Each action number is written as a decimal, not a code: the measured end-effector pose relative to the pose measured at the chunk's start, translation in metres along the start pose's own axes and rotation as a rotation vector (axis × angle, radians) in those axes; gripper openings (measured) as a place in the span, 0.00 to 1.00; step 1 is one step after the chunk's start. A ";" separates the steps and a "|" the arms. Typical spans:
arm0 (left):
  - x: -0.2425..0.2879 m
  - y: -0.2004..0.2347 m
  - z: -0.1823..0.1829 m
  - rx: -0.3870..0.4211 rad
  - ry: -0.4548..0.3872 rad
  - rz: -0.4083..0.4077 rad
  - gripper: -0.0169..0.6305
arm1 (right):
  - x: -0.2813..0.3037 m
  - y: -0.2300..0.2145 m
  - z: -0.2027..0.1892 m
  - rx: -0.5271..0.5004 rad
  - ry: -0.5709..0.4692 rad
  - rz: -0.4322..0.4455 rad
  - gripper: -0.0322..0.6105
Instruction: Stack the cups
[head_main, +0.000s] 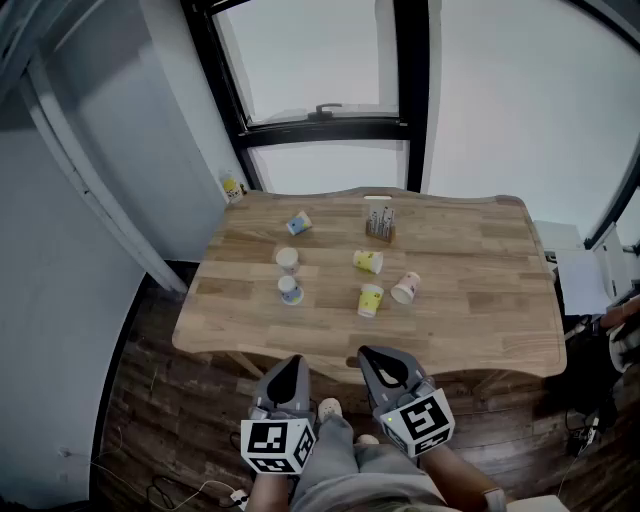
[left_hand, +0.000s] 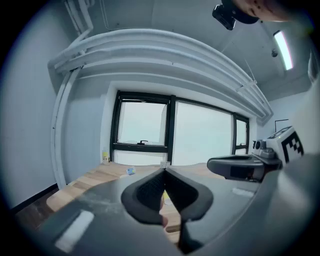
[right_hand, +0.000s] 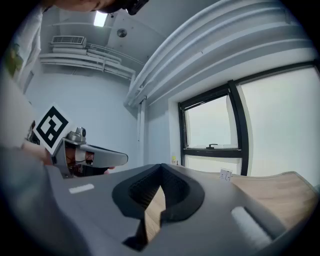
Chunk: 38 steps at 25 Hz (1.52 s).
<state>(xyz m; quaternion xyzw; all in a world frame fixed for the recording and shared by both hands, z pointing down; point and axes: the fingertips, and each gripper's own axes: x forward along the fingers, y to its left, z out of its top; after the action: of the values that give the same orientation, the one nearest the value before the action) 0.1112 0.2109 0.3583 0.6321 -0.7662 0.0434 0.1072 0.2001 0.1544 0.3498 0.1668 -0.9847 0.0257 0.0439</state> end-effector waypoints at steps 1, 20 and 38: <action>-0.001 -0.001 0.000 0.002 0.000 -0.003 0.04 | -0.001 0.001 0.000 -0.001 0.000 -0.001 0.05; 0.009 0.017 -0.012 -0.024 0.004 -0.008 0.04 | 0.011 -0.007 -0.014 -0.009 0.031 -0.028 0.05; 0.087 0.079 -0.017 -0.025 0.072 -0.017 0.30 | 0.089 -0.062 -0.042 -0.034 0.172 -0.099 0.42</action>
<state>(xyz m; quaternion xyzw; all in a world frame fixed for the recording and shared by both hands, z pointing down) 0.0199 0.1463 0.3993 0.6353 -0.7569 0.0556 0.1428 0.1398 0.0697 0.4022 0.2118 -0.9681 0.0209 0.1321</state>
